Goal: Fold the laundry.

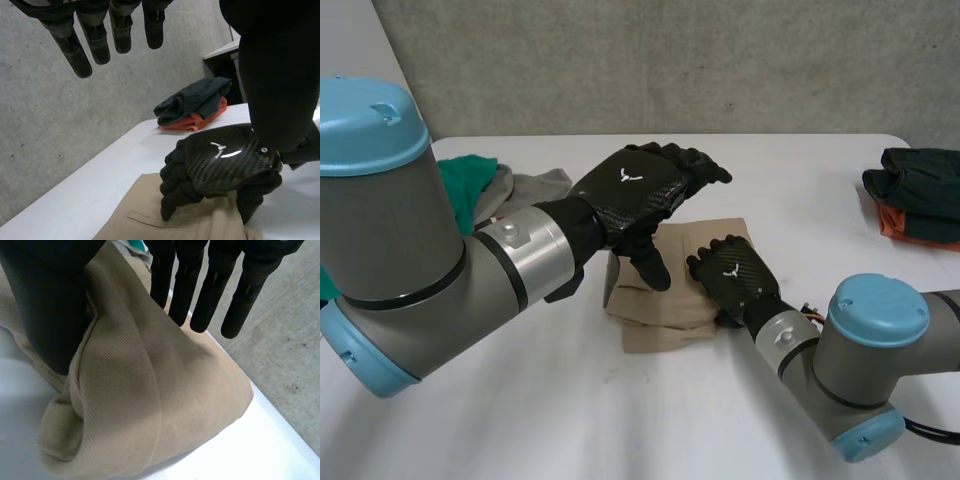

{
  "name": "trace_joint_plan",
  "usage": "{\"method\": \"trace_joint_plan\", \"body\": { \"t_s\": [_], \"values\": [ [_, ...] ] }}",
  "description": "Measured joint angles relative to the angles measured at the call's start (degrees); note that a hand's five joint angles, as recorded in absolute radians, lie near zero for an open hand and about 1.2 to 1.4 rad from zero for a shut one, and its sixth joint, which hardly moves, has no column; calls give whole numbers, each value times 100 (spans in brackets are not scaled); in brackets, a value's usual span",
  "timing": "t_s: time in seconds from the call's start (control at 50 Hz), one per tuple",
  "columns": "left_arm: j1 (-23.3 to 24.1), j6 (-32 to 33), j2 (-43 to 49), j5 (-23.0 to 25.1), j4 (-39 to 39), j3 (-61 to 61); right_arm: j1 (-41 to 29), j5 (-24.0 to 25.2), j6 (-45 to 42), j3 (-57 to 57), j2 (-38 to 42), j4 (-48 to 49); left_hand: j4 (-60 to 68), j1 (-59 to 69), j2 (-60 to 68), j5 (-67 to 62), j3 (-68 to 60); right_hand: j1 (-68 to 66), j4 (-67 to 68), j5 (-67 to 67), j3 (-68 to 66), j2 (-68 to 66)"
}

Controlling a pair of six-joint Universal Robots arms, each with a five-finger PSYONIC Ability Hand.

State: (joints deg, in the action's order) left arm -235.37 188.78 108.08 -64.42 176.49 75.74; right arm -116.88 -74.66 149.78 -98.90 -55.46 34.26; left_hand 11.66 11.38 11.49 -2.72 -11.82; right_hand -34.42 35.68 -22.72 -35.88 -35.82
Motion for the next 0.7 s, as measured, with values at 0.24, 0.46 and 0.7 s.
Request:
{"method": "trace_joint_plan", "body": {
  "t_s": [0.24, 0.46, 0.7],
  "values": [
    [-3, 0, -6, 0, -1, 21, 10, 19, 70, 534, 249, -176, 0, 0, 0, 0, 0, -2276, 3073, -2913, -3016, -2977],
    [-147, -60, -37, 0, 17, -30, 450, 154, 49, 1664, 340, -682, 0, 0, 0, 0, 0, -2414, 3266, -2982, -3143, -3012],
    [-381, -563, -153, -6, 354, -105, 1417, 995, 321, 3450, 541, 130, 2, 0, 0, 0, -7, -2414, 3328, -3047, -3155, -3012]
  ]
}}
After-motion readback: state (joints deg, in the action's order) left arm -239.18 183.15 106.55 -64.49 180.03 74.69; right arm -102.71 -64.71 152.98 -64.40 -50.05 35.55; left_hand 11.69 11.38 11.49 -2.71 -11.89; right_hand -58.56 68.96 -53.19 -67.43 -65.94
